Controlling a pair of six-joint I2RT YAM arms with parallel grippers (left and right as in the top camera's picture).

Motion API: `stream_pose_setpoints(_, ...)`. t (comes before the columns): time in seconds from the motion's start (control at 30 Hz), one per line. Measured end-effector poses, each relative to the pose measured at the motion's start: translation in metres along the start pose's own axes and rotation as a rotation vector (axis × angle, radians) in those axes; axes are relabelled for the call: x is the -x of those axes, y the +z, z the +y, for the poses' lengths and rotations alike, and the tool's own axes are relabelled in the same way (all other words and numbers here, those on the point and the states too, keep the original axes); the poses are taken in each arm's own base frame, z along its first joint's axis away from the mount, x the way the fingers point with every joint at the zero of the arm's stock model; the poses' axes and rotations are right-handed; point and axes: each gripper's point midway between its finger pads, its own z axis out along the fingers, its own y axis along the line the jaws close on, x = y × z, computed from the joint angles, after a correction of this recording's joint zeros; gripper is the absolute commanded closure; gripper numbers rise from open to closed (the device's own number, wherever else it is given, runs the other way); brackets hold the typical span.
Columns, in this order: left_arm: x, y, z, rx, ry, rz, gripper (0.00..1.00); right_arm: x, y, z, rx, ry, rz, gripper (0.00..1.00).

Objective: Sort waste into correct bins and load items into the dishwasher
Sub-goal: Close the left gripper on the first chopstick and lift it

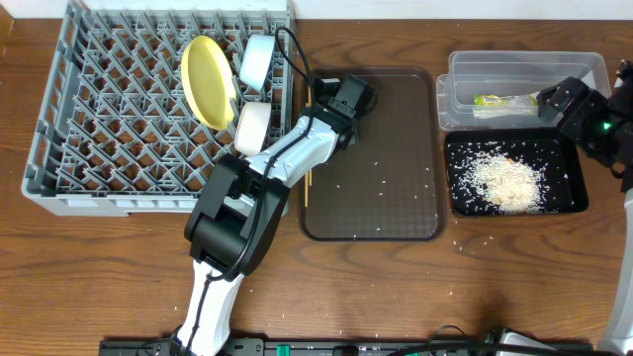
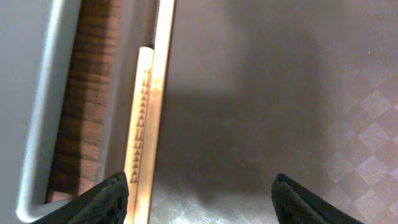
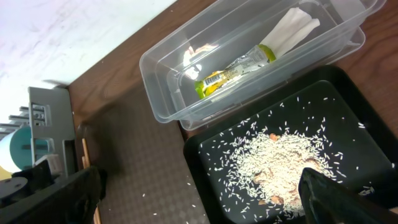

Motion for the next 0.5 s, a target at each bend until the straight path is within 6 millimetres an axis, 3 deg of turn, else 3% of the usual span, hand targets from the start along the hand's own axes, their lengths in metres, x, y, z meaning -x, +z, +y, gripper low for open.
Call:
stream_pose_setpoints(0.33,-0.01,0.009,-0.006,-0.027,0.004,0.033,0.25,0.0,0.0,0.0,0.0,0.0,0.0,0.01)
stream_pose_setpoints(0.5,-0.014,0.009,-0.011,-0.056,0.004,0.056,0.57,0.0,0.0,0.0,0.0,0.0,0.0,0.01)
